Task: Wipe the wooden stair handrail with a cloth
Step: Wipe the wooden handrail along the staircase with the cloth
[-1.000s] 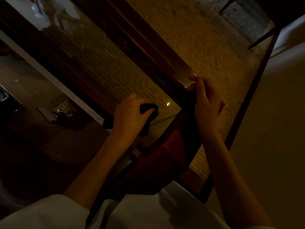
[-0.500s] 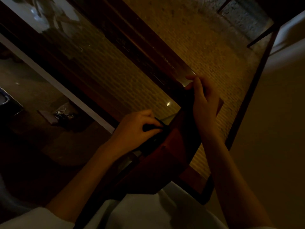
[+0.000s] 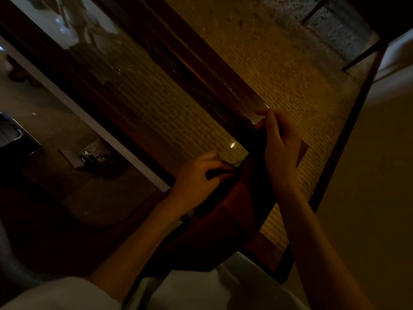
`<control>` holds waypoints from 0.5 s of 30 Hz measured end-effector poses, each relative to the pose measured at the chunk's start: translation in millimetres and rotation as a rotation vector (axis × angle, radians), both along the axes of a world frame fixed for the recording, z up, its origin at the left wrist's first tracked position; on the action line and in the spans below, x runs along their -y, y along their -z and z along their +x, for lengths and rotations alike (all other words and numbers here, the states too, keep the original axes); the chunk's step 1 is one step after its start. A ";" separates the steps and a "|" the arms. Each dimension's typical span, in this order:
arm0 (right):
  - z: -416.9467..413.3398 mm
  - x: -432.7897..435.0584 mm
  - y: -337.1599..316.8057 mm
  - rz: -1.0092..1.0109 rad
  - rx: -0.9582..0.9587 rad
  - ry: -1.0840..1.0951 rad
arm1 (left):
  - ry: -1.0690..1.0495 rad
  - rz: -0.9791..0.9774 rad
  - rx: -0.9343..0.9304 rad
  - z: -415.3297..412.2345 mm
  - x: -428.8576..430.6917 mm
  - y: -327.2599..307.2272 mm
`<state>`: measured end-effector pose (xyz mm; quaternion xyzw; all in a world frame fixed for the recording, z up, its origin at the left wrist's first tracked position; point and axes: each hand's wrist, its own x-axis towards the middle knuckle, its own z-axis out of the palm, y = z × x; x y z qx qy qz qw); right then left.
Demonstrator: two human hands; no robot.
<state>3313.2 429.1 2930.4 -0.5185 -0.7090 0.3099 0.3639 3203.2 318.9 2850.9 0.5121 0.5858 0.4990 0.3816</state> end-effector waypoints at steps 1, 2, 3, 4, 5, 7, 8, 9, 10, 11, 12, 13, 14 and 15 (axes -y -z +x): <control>-0.1 -0.2 0.7 -0.003 -0.001 0.000 | -0.010 0.016 -0.004 -0.9 6.9 2.6; -0.2 -0.8 1.2 -0.010 -0.001 0.001 | -0.025 0.017 0.001 0.6 10.0 3.1; 0.0 -1.5 1.6 -0.014 -0.002 0.005 | -0.039 0.008 0.017 3.3 9.0 2.3; 0.4 -2.4 1.8 -0.014 -0.006 0.011 | -0.049 -0.004 0.036 6.6 3.5 0.1; 0.5 -2.9 1.9 -0.012 -0.012 0.016 | -0.056 -0.013 0.046 10.0 -5.9 -2.5; 0.3 -2.6 2.0 -0.010 -0.022 0.012 | -0.056 -0.024 0.003 17.2 -29.2 -6.6; 0.1 -1.9 1.9 -0.011 -0.028 0.008 | -0.057 -0.032 -0.026 19.9 -39.6 -7.3; 0.2 -1.5 1.9 -0.011 -0.034 0.008 | -0.063 -0.036 -0.040 21.9 -46.6 -7.5; 0.3 -1.3 2.2 -0.012 -0.036 0.010 | -0.073 -0.038 -0.037 23.1 -48.5 -6.8; 0.4 -1.6 2.5 -0.015 -0.037 0.014 | -0.083 -0.037 -0.028 23.4 -46.9 -5.3; 0.6 -1.6 2.9 -0.022 -0.039 0.016 | -0.090 -0.036 -0.018 23.4 -42.6 -3.9; 1.0 -1.3 2.9 -0.033 -0.043 0.014 | -0.091 -0.036 -0.011 22.8 -37.2 -2.6; 1.3 -1.2 2.7 -0.041 -0.049 0.010 | -0.090 -0.042 -0.006 22.2 -32.2 -2.3; 1.4 -0.8 2.5 -0.047 -0.056 0.002 | -0.090 -0.055 0.004 20.9 -27.0 -3.0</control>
